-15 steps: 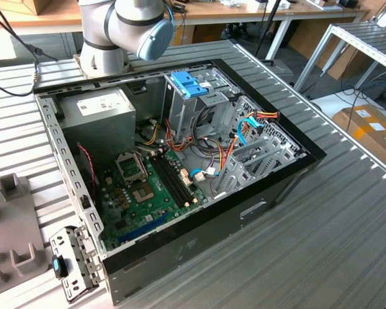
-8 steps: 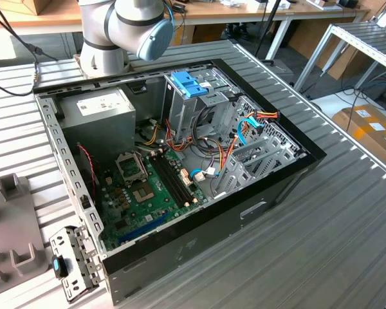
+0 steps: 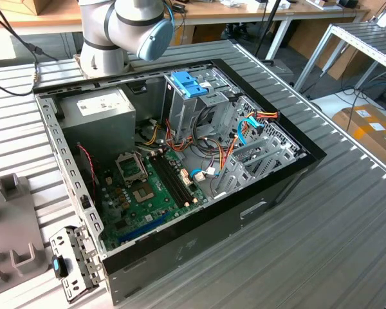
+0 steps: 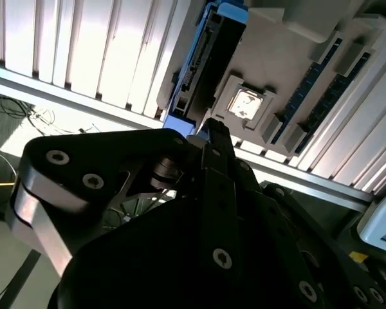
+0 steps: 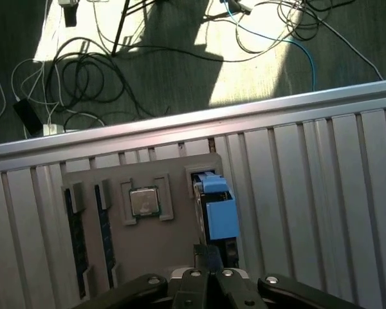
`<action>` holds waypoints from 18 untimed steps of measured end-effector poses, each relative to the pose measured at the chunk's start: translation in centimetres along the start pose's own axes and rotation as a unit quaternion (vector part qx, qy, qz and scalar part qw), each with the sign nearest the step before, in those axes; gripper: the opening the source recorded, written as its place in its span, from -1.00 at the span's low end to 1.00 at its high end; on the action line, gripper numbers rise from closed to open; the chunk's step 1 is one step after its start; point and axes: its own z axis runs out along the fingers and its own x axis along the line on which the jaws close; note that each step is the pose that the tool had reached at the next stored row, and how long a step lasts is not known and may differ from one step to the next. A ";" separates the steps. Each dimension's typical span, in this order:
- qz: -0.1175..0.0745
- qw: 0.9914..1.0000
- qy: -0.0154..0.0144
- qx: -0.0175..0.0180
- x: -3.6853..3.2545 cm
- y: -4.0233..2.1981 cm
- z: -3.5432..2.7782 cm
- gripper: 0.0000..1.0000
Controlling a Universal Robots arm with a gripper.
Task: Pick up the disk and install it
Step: 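Pick up the disk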
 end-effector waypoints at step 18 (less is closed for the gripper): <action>-0.059 0.998 -0.012 -0.001 -0.07 -0.42 0.29 -0.79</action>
